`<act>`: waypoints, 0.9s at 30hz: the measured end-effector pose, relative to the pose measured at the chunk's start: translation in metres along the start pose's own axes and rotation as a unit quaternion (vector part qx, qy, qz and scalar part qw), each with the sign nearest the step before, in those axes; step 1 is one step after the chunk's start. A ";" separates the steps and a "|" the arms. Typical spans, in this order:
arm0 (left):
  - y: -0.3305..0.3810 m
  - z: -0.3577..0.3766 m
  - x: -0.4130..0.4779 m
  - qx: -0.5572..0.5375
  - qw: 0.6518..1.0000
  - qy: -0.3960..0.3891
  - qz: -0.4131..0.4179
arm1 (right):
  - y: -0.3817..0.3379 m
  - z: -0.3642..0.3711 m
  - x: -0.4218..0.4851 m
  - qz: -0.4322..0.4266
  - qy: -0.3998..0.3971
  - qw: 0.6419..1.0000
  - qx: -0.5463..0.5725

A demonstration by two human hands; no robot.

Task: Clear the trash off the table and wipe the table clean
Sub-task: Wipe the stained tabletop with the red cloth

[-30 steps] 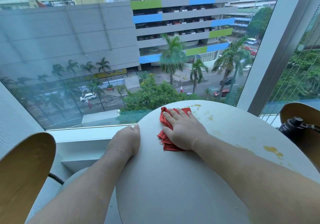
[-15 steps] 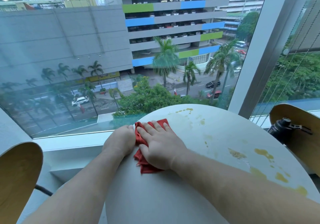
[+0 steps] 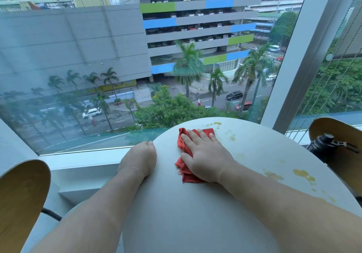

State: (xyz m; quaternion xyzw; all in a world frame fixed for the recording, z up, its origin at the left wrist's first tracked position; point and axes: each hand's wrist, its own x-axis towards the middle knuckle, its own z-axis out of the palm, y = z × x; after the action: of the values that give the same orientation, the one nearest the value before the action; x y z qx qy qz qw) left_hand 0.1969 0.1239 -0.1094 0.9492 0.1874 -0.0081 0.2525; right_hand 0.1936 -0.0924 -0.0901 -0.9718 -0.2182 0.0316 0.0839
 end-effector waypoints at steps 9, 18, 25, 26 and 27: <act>0.004 -0.003 -0.004 0.019 1.000 0.021 0.003 | -0.034 0.007 0.005 -0.050 0.003 0.999 0.002; 0.011 -0.008 -0.007 0.029 0.999 0.028 0.003 | -0.007 -0.002 0.057 0.029 0.022 0.999 0.007; 0.011 -0.009 -0.009 0.046 0.999 0.028 -0.003 | -0.030 0.003 0.020 -0.018 0.009 1.000 0.009; 0.011 -0.010 -0.010 0.045 0.999 0.029 -0.002 | -0.034 0.004 0.007 -0.030 0.011 0.999 0.012; 0.011 -0.011 -0.011 0.043 0.999 0.031 0.000 | -0.038 0.006 -0.007 -0.041 0.008 0.999 0.014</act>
State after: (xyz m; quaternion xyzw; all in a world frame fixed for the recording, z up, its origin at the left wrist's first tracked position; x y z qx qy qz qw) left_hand 0.1902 0.1161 -0.0936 0.9590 0.1950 0.0129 0.2054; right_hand 0.1710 -0.0609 -0.0886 -0.9609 -0.2568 0.0230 0.1008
